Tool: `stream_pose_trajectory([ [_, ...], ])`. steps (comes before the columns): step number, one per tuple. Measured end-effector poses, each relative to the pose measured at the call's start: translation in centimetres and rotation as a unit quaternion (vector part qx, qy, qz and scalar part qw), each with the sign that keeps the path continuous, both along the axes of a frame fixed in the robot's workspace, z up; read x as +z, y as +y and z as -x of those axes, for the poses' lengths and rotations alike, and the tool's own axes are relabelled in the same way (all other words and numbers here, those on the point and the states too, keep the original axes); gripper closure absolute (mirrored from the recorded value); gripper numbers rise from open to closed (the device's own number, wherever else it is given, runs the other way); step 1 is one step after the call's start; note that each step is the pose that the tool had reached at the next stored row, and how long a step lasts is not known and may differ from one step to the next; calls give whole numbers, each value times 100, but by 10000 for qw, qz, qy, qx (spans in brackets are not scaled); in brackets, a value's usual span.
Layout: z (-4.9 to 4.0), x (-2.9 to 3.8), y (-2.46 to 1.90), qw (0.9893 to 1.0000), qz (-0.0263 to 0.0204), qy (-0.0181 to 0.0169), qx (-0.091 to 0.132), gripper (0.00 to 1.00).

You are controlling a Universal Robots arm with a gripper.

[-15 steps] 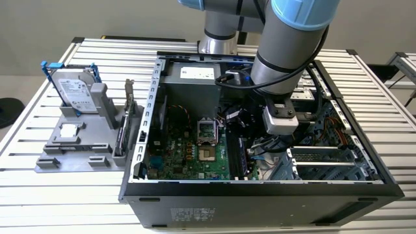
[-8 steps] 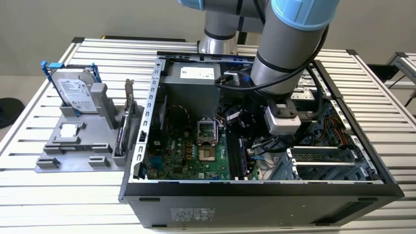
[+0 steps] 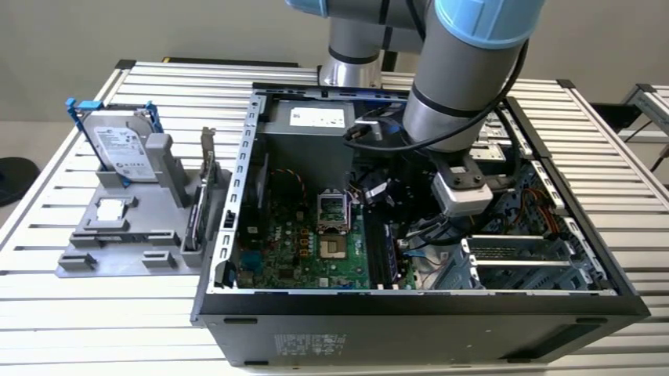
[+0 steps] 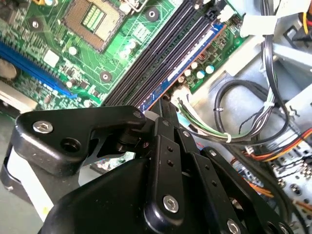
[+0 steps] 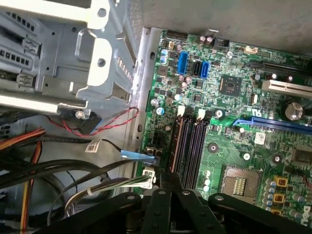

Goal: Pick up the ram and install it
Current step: 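Press down the ram until it locks into place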

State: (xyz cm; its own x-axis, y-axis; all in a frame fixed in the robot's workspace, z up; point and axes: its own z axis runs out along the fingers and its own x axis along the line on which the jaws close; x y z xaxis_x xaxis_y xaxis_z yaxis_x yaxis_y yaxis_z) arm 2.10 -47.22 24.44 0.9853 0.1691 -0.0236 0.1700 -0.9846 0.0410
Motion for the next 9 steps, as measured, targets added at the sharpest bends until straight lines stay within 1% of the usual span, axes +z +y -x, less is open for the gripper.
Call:
stream_pose_trajectory([
  [2,0,-2,0,9999,-1,1,162,100],
  [5,0,-3,0,9993,-1,12,384,100],
  [7,0,-3,0,9986,-2,21,532,100],
  [9,0,-3,0,9976,-1,27,698,100],
])
